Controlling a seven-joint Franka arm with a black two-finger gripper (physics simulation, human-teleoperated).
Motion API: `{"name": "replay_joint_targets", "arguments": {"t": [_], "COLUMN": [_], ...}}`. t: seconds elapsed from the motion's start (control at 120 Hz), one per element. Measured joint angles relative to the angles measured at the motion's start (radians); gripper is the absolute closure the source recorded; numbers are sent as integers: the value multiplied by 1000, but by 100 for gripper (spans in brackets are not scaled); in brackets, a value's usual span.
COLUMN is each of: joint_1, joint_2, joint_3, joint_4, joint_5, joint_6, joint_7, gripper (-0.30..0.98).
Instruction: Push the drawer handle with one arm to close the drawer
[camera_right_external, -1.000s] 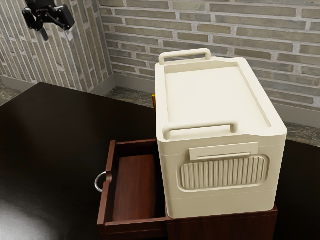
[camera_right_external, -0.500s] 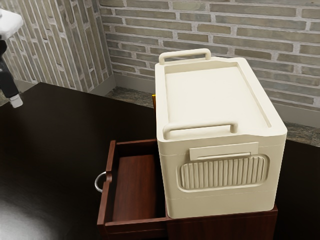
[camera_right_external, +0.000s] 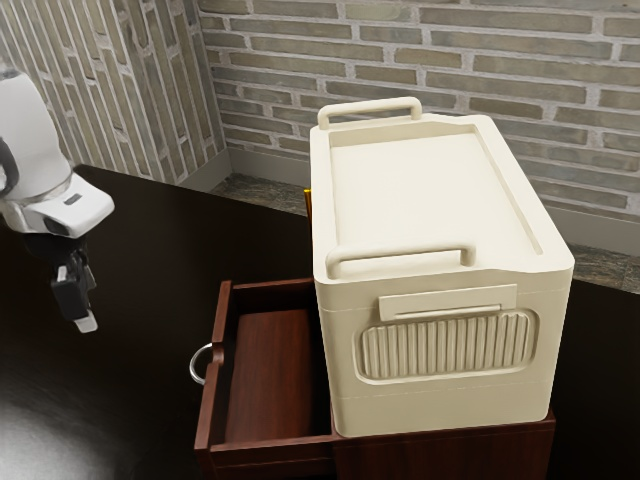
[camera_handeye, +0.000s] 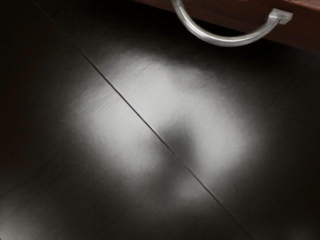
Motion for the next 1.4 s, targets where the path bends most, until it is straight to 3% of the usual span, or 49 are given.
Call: {"name": "replay_joint_targets", "arguments": {"t": [0.117, 0.725, 1.4], "joint_1": [-3, -75, -120], "joint_2": [65, 213, 322], "joint_3": [0, -1, -54], "joint_4": [-26, -154, -124], "joint_5": [-2, -21, -115], "joint_6": [83, 425, 555], "joint_7": [64, 262, 299], "gripper": [8, 69, 78]}}
